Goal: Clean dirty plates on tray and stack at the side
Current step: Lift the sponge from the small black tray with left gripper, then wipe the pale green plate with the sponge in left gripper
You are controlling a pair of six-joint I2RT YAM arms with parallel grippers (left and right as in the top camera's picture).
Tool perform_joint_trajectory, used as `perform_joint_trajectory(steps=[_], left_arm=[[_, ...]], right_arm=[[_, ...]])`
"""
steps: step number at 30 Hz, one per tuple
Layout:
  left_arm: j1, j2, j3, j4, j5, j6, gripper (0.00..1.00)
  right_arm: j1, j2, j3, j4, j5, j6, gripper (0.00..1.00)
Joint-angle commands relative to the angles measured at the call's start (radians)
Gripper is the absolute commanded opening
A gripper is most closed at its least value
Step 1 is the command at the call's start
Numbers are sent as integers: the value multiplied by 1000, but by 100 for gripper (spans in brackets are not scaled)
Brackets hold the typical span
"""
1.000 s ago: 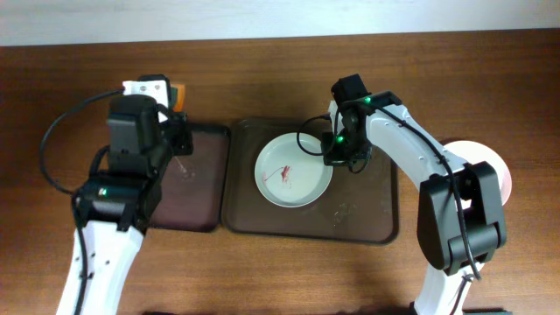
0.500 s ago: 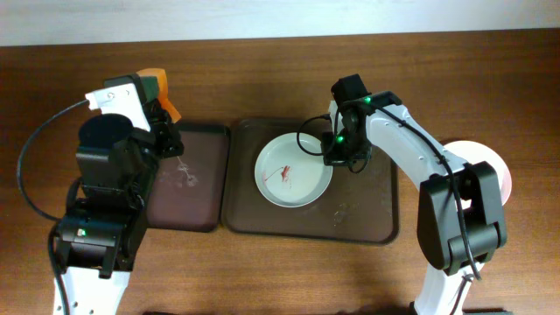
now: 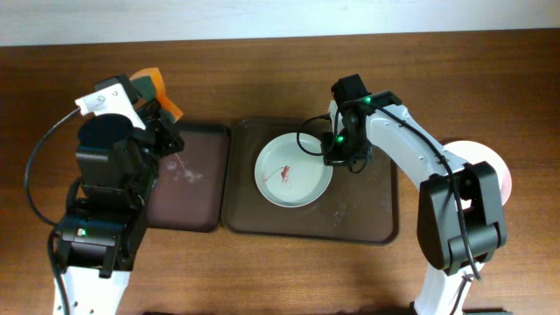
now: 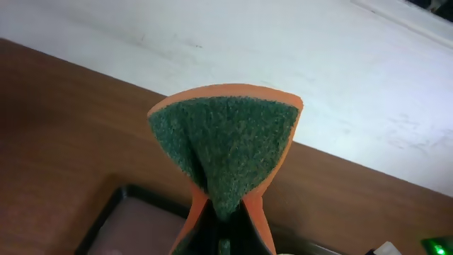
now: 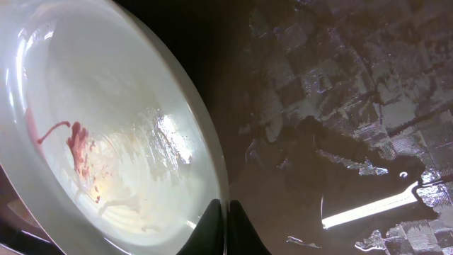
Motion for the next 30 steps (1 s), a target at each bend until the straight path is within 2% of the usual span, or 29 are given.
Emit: perform_joint_trajectory(steps=[1, 9, 16, 18, 19, 23, 27, 29, 30], left_arm=[[7, 32, 14, -3, 0, -45, 0], [7, 188, 14, -31, 0, -43, 0], [7, 440, 14, -156, 2, 7, 0], [7, 511, 14, -183, 3, 64, 0], [7, 573, 14, -212, 9, 196, 0], [7, 632, 14, -294, 10, 434, 0], [6, 636, 14, -313, 25, 435, 0], [6, 634, 23, -309, 172, 435, 0], [6, 634, 35, -292, 293, 435, 0]], right_arm=[[5, 16, -6, 0, 9, 8, 4], [5, 16, -6, 0, 9, 8, 4], [5, 16, -6, 0, 9, 8, 4], [5, 16, -6, 0, 9, 8, 4], [5, 16, -6, -1, 9, 8, 4], [5, 16, -6, 0, 9, 8, 4], [5, 16, -6, -2, 9, 8, 4], [5, 16, -6, -3, 9, 8, 4], [5, 16, -6, -3, 9, 8, 4]])
